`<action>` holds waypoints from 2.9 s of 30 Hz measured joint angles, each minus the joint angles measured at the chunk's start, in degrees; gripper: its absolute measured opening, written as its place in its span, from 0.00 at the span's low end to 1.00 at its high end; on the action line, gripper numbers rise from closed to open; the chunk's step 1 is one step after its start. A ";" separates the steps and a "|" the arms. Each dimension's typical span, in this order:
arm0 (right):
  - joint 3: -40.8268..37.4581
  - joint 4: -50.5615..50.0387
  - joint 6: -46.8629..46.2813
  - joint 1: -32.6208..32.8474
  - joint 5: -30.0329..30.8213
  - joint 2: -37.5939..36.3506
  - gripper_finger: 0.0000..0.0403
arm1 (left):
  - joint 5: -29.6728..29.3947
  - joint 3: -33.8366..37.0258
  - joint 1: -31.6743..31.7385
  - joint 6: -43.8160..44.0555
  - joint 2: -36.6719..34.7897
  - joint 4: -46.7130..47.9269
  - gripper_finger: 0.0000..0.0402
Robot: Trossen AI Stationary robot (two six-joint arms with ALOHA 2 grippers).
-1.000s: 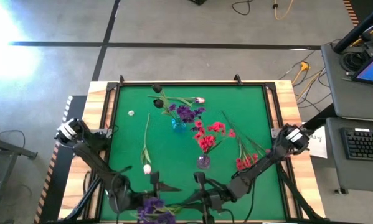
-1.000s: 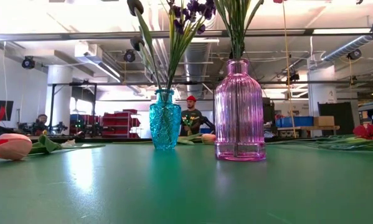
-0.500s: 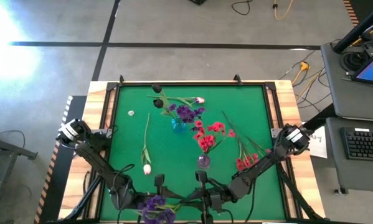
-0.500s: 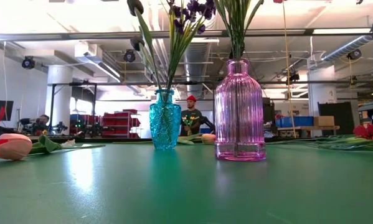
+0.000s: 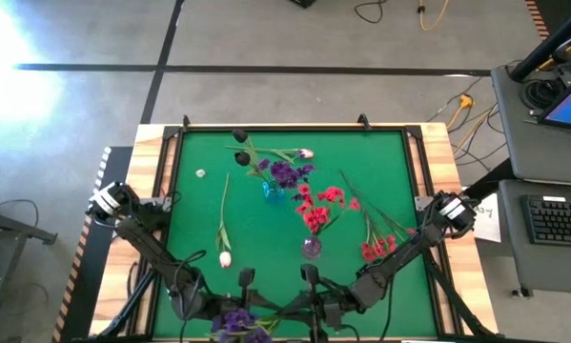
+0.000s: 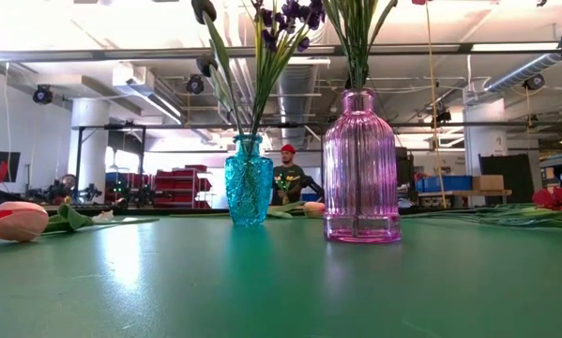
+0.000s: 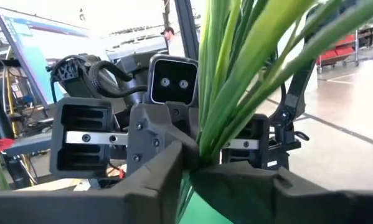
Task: Sort flowers into vase by color
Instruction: Put the purple flowers into the blue vase
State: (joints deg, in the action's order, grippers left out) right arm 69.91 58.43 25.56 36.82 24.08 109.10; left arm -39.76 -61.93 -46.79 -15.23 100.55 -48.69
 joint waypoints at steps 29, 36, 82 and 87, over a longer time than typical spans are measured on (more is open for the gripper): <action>3.24 -5.60 -0.02 -0.06 -0.04 0.33 0.04 | 10.75 -0.33 0.68 4.28 -0.42 5.51 0.53; 4.33 -6.77 0.00 0.05 0.03 0.33 0.04 | 11.02 -0.40 0.66 5.97 -0.51 7.05 0.53; 7.24 -9.34 3.39 1.81 1.88 -0.81 0.04 | 7.12 0.34 0.57 11.30 -7.89 14.04 0.79; 7.14 -10.20 1.35 0.59 2.45 -0.76 0.04 | 7.32 0.33 0.79 9.53 -7.68 10.58 0.78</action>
State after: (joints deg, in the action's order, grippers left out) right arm 77.05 48.23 26.92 37.41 26.52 108.33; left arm -32.44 -61.60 -46.00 -5.70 92.87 -38.11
